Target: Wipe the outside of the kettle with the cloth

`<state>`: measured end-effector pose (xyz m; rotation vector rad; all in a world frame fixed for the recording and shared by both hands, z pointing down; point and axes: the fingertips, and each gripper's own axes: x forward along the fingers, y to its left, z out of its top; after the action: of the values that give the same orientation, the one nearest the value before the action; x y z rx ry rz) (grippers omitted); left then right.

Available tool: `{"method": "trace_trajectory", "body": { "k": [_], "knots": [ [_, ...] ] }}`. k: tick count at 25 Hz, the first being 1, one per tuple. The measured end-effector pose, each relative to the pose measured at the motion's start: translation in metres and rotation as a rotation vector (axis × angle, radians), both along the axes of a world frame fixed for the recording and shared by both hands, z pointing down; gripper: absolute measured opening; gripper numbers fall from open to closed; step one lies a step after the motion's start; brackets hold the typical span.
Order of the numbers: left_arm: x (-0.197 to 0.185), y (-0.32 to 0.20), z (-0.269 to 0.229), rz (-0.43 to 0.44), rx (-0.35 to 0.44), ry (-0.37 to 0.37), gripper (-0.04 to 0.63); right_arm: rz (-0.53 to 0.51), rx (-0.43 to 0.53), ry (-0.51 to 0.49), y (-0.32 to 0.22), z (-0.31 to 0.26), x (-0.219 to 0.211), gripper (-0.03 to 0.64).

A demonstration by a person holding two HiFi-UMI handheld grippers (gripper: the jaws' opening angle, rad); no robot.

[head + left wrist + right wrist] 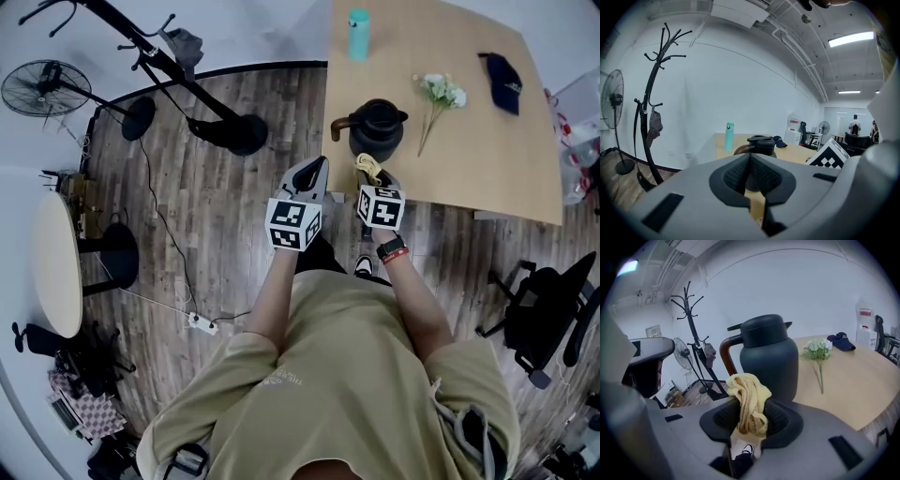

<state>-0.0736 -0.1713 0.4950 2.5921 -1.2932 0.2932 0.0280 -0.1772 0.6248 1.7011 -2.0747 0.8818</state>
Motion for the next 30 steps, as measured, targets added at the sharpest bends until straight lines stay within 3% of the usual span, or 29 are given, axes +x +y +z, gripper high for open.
{"method": "trace_trajectory", "body": {
  "k": [6,12,21,30],
  "knots": [
    [-0.017,-0.007,-0.006,-0.013,0.013,-0.007,0.021,0.005,-0.03,-0.026,-0.024,0.011,-0.041,0.14],
    [-0.042,-0.017,-0.007,-0.036,0.011,-0.018,0.021,0.076,-0.064,-0.054,-0.051,0.02,-0.056,0.14],
    [-0.058,-0.023,-0.005,-0.038,0.003,-0.031,0.021,0.199,-0.12,-0.118,-0.062,0.027,-0.058,0.14],
    [-0.044,-0.025,-0.004,-0.014,0.001,-0.039,0.021,0.249,-0.154,-0.221,-0.057,0.03,-0.044,0.14]
  ]
}}
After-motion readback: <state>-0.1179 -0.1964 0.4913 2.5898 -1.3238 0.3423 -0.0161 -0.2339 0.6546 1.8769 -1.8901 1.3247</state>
